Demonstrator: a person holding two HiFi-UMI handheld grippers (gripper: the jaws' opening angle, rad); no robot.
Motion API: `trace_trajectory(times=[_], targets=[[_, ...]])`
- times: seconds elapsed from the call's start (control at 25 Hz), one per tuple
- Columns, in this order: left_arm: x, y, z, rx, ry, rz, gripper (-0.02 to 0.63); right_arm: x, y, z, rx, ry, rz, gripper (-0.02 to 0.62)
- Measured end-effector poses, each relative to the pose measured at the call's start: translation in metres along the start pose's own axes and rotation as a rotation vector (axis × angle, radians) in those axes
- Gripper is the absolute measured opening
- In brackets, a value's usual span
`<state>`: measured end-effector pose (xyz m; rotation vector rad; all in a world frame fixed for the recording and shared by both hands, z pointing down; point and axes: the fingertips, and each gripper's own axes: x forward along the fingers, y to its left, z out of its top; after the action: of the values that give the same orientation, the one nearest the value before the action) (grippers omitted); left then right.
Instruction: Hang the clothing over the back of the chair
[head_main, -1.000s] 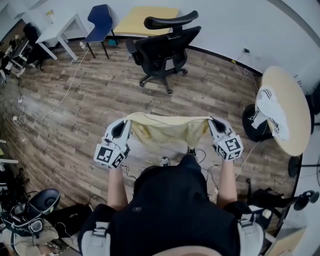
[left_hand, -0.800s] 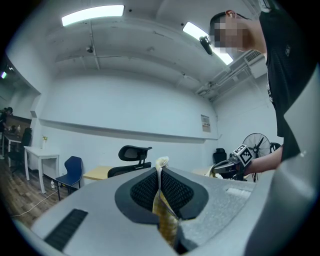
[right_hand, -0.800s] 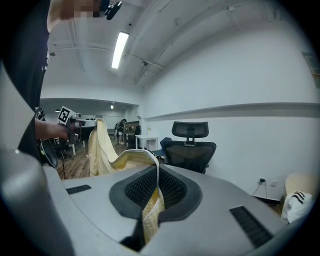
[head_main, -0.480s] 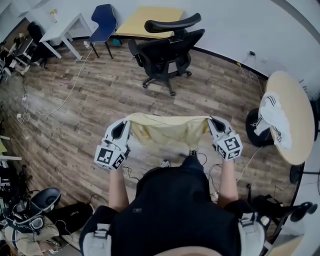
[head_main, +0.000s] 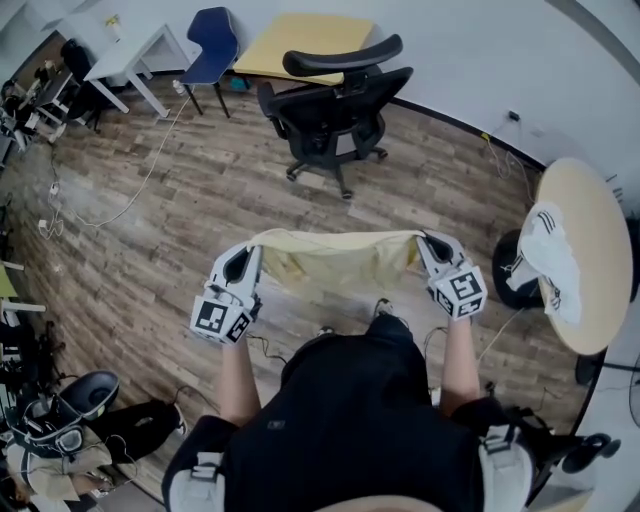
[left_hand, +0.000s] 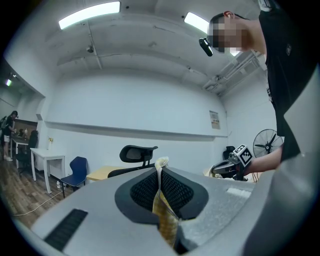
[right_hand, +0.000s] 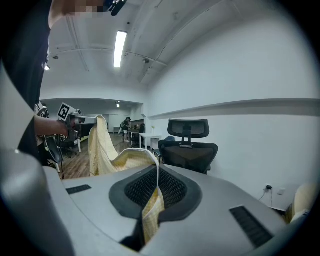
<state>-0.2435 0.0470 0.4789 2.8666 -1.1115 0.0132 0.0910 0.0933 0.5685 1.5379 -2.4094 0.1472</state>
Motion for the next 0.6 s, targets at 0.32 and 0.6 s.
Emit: trace_trajectory(times=[0.32,0.6], targets=[[0.049,-0.015,0.005,-0.008,0.001,0.059,0.009,0.015,-0.057,0.009,-0.037,0.004,0.057,0.0],[0.087,-0.041,0.009,0.008,0.015,0.092,0.009,0.016,-0.104,0.01,-0.055,0.023,0.1,0.0]])
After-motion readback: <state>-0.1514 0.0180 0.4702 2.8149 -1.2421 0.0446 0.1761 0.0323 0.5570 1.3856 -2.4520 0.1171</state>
